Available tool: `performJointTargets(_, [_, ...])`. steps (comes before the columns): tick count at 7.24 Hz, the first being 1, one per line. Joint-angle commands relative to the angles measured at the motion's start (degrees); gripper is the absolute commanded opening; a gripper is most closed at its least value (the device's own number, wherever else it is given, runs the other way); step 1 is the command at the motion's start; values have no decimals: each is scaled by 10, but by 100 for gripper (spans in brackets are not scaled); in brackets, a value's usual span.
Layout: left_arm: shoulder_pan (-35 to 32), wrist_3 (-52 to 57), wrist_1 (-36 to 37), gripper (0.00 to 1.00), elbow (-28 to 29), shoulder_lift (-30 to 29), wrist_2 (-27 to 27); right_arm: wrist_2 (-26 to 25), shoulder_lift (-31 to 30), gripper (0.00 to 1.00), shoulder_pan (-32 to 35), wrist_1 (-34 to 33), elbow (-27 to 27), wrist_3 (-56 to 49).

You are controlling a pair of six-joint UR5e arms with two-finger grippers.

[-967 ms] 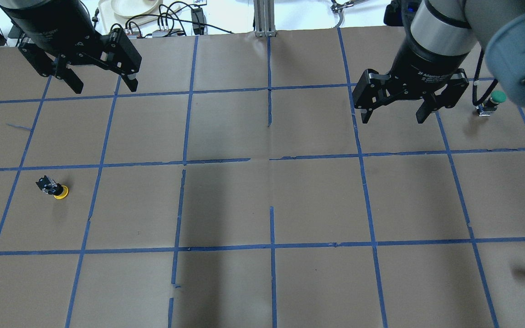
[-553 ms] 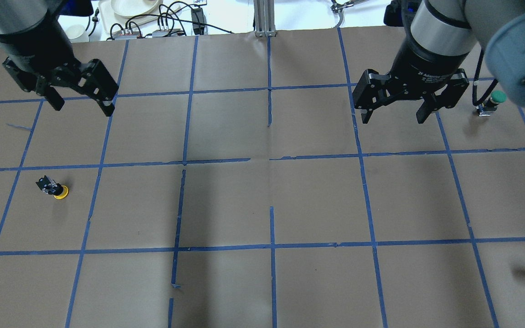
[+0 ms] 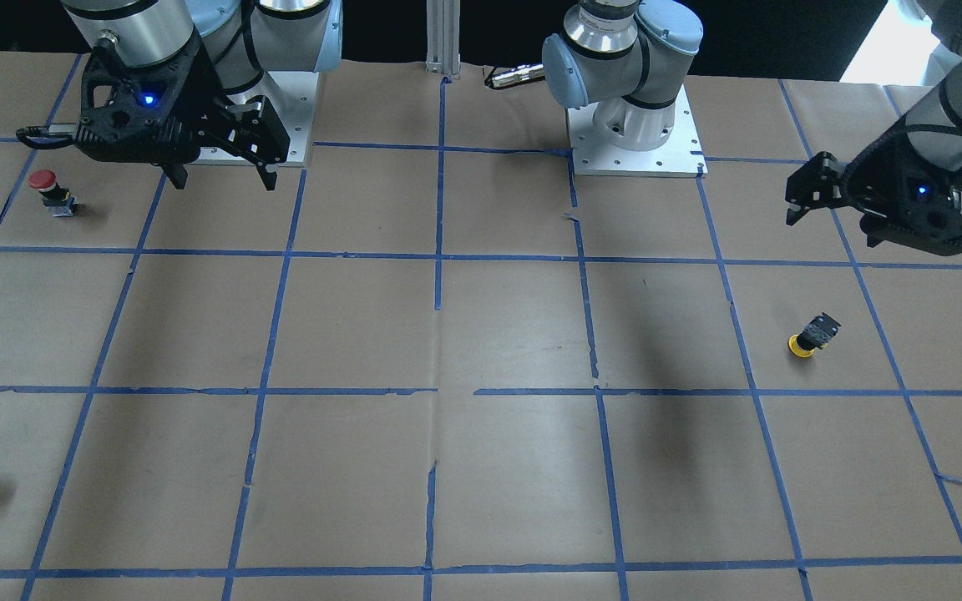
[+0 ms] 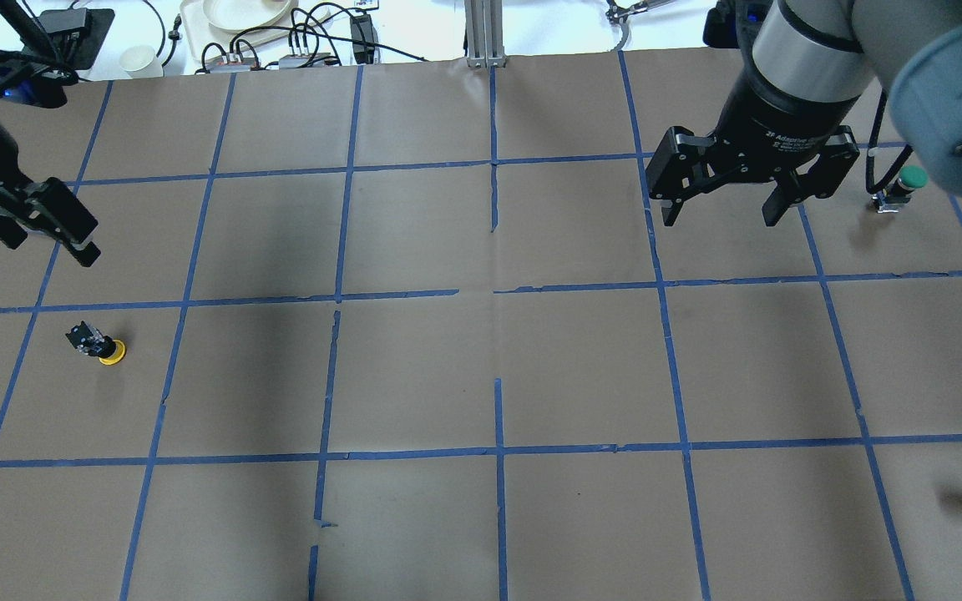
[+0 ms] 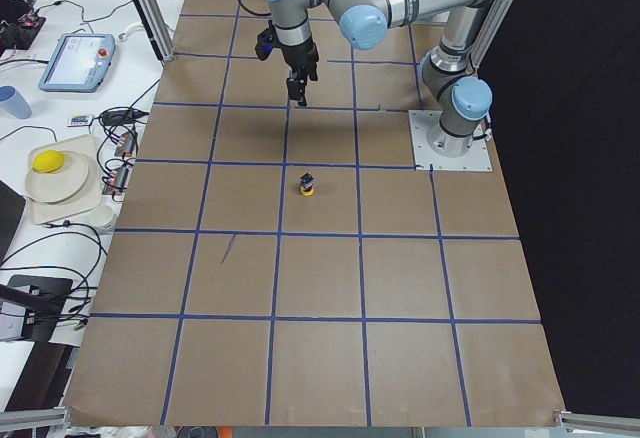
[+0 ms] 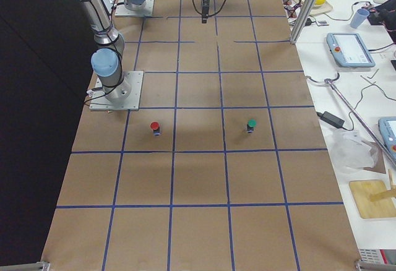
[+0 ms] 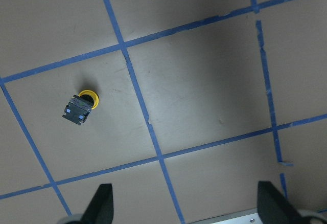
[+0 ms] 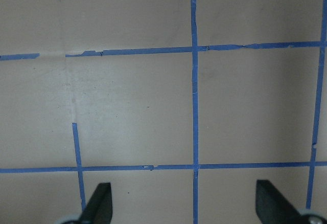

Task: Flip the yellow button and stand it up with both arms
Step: 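Lower the left gripper over the yellow button and grasp it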

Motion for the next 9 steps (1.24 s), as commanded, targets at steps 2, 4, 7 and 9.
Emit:
performJointTargets(2, [60, 254, 305, 100, -188, -9, -1, 0, 0, 99, 0, -1, 0, 0])
performJointTargets(4, [96, 283, 362, 100, -216, -48, -40, 2, 0, 99, 0, -4, 0, 2])
performJointTargets(7, [122, 323, 363, 99, -222, -78, -65, 1, 0, 99, -1, -3, 0, 1])
performJointTargets(9, [122, 321, 370, 96, -213, -87, -67, 2, -1, 99, -1, -1, 0, 2])
